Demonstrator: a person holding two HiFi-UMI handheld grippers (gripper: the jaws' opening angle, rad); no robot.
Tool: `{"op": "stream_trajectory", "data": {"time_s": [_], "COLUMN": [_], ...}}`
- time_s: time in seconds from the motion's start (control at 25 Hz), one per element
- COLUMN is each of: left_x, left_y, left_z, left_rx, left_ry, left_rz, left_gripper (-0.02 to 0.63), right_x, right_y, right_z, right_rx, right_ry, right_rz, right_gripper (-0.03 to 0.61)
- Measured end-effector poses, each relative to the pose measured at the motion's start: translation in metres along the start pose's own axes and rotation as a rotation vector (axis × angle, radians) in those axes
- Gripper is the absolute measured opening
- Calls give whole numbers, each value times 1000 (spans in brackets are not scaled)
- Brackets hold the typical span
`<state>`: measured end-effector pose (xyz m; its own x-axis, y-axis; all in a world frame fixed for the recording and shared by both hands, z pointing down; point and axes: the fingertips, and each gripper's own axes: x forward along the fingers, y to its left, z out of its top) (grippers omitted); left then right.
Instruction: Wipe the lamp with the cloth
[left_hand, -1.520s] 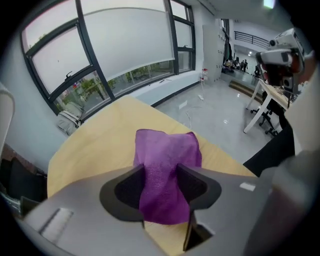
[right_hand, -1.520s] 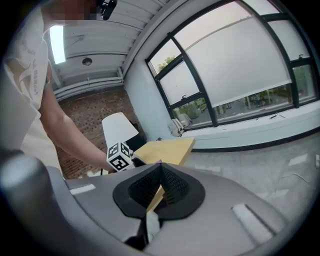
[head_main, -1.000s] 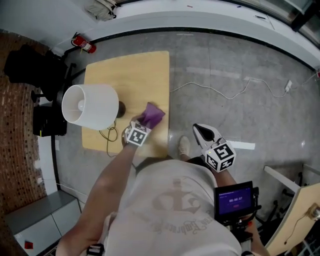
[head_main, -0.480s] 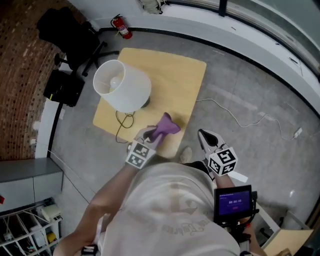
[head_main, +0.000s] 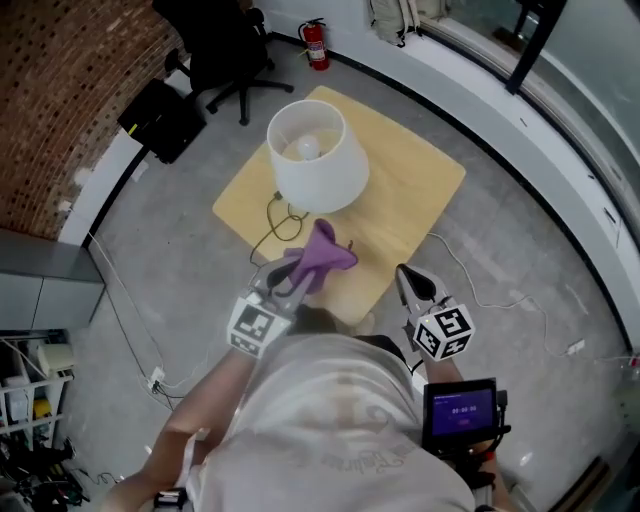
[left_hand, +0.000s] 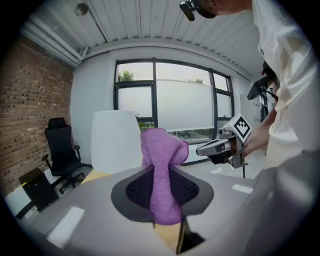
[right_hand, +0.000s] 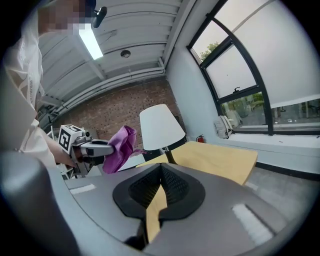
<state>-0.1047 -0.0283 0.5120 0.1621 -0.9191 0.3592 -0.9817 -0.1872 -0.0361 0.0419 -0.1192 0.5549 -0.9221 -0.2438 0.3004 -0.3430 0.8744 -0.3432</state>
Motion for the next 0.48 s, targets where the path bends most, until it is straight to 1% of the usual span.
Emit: {"op": "stream_trajectory", "data": {"time_s": [0.2, 0.32, 0.48], "left_x": [-26, -34, -44], "left_y": [40, 66, 108], "left_z": [25, 40, 55], "left_rx": [-85, -137, -180], "left_ry": [-107, -172, -231], "left_rz": [88, 136, 174], "left_gripper": [77, 77, 77], "right_x": [20, 27, 42], "right_y": [21, 35, 54], "right_z": [12, 20, 33], "right_rx": [-21, -43, -55], "right_ry": [9, 33, 33], "right_rz": [23, 39, 30], "right_gripper": [14, 14, 14]}}
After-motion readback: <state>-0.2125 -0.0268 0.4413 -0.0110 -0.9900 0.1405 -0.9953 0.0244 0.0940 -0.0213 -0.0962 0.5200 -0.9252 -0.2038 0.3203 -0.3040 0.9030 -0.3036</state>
